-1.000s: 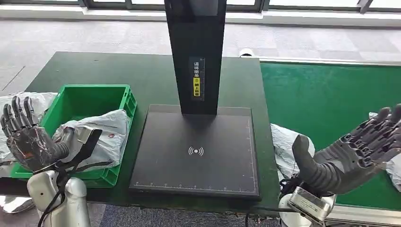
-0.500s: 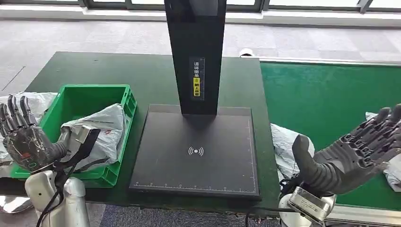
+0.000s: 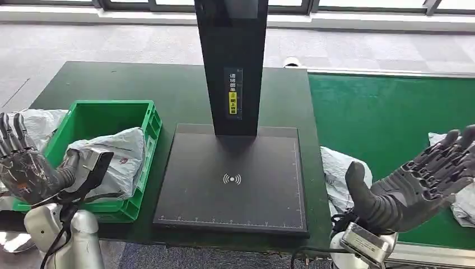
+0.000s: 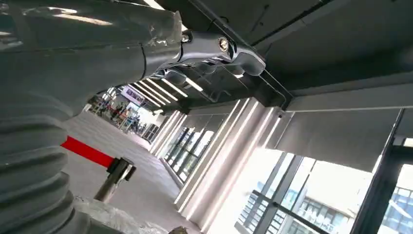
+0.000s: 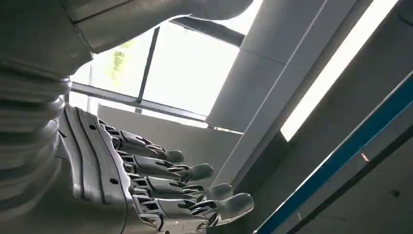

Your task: Moved the parcel from conveyor to table for the left to box.

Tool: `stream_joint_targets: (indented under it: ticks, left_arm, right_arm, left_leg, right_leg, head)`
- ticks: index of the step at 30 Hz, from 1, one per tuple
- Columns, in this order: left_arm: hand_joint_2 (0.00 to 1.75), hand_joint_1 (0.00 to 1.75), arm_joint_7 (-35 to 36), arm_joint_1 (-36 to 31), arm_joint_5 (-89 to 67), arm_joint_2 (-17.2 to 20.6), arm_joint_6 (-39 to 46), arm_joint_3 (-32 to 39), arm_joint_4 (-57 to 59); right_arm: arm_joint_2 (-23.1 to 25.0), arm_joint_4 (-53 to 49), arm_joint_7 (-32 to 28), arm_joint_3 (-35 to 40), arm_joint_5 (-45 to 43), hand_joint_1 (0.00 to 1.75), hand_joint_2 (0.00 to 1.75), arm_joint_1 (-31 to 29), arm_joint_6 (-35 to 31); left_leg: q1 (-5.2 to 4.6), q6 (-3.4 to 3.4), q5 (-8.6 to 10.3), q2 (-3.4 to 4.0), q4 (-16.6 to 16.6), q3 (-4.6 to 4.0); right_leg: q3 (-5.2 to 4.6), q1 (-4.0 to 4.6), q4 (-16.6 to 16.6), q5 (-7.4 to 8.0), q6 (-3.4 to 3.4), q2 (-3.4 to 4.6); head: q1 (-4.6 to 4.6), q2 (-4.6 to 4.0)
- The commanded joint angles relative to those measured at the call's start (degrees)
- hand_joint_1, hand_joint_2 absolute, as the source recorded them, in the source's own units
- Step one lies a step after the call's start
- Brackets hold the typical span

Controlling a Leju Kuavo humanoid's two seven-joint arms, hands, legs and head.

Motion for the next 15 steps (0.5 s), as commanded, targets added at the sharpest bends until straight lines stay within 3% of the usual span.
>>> stream_joint_targets:
  ticks: [1,2,4,6,8,9,10,11,12,13,15]
  left_arm:
    - [1.75,0.0,5.3,-9.1,-11.1,0.7,-0.1,11.5,17.5]
    - [1.75,0.0,12.2,-8.4,-11.9,4.0,-0.1,6.0,20.7]
    - [1.75,0.0,16.9,-10.1,-13.5,5.7,-0.1,5.4,26.0]
    - [1.75,0.0,19.0,-10.2,-12.4,8.0,-0.1,3.1,28.8]
    - [1.75,0.0,13.2,-7.4,-7.9,5.4,-0.1,5.1,15.3]
    - [1.75,0.0,12.2,-6.1,-6.9,6.3,-0.1,5.6,17.6]
    - [1.75,0.0,21.3,-7.6,-14.3,10.3,-0.1,1.6,30.8]
    - [1.75,0.0,24.3,-9.1,-14.2,10.7,-0.1,-2.3,30.6]
    - [1.75,0.0,20.3,-7.2,-11.5,8.3,-0.1,-0.6,18.1]
    - [1.75,0.0,21.1,-7.8,-12.6,8.8,-0.1,-0.2,25.3]
    - [1.75,0.0,21.2,-7.7,-12.8,8.6,-0.1,-0.2,26.9]
  right_arm:
    - [2.4,3.3,0.1,-0.8,-0.6,0.0,1.75,4.2,0.1]
    - [2.4,3.2,0.1,-0.7,-0.5,0.0,1.75,4.3,0.1]
    - [2.4,2.9,0.1,-1.0,-0.3,0.0,1.75,4.9,0.1]
    - [2.4,2.9,0.1,-1.0,-0.3,0.0,1.75,5.2,0.1]
    - [2.4,3.2,0.1,-0.6,-0.5,0.0,1.75,4.8,0.1]
    - [2.4,3.4,0.1,-0.7,-0.4,0.0,1.75,4.6,0.1]
    - [2.4,3.1,0.1,-0.9,-0.7,0.0,1.75,4.9,0.1]
    - [2.4,3.1,0.1,-1.1,-0.7,0.0,1.75,4.8,0.1]
    - [2.4,3.2,0.1,-0.8,-0.8,0.0,1.75,4.7,0.1]
    - [2.4,3.1,0.1,-1.2,-0.9,0.0,1.75,4.7,0.1]
    - [2.4,3.1,0.1,-1.2,-0.9,0.0,1.75,4.7,0.1]
  left_leg:
    - [0.04,0.0,0.06,-0.11,-0.2,0.19]
    - [0.0,-0.01,0.19,-0.33,-0.4,0.26]
    - [-0.02,-0.03,0.29,-0.54,-0.4,0.25]
    - [0.0,0.0,0.22,-0.47,-0.3,0.19]
    - [0.05,-0.02,0.35,-0.45,-0.5,0.26]
    - [0.09,-0.04,0.15,-0.01,-0.3,0.16]
    - [0.06,-0.05,0.14,0.04,-0.2,0.16]
    - [0.04,-0.05,0.18,0.01,-0.3,0.24]
    - [0.05,-0.07,0.22,-0.13,-0.3,0.21]
    - [0.01,-0.1,0.18,-0.1,-0.2,0.18]
    - [-0.01,-0.08,0.16,-0.16,-0.2,0.15]
  right_leg:
    - [0.23,0.05,-0.2,0.02,-0.03,-0.13]
    - [0.33,0.0,-0.3,0.04,-0.05,-0.37]
    - [0.31,-0.01,-0.3,0.05,-0.07,-0.59]
    - [0.3,-0.01,-0.2,0.02,-0.05,-0.55]
    - [0.38,0.07,-0.5,0.16,-0.09,-0.54]
    - [0.13,0.13,-0.3,0.14,-0.12,-0.08]
    - [0.1,0.11,-0.3,0.13,-0.15,-0.07]
    - [0.2,0.09,-0.3,0.15,-0.15,-0.09]
    - [0.25,0.1,-0.3,0.13,-0.16,-0.22]
    - [0.15,0.1,-0.2,0.09,-0.15,-0.2]
    - [0.12,0.04,-0.1,0.05,-0.14,-0.24]
  head:
    - [-0.02,0.0]
    - [0.0,0.02]
    - [0.02,0.02]
    - [0.04,0.02]
    - [-0.02,0.02]
    - [0.02,0.02]
    - [0.0,0.02]
    - [0.02,0.02]
    - [0.02,0.0]
    - [0.0,0.0]
    - [0.0,0.02]
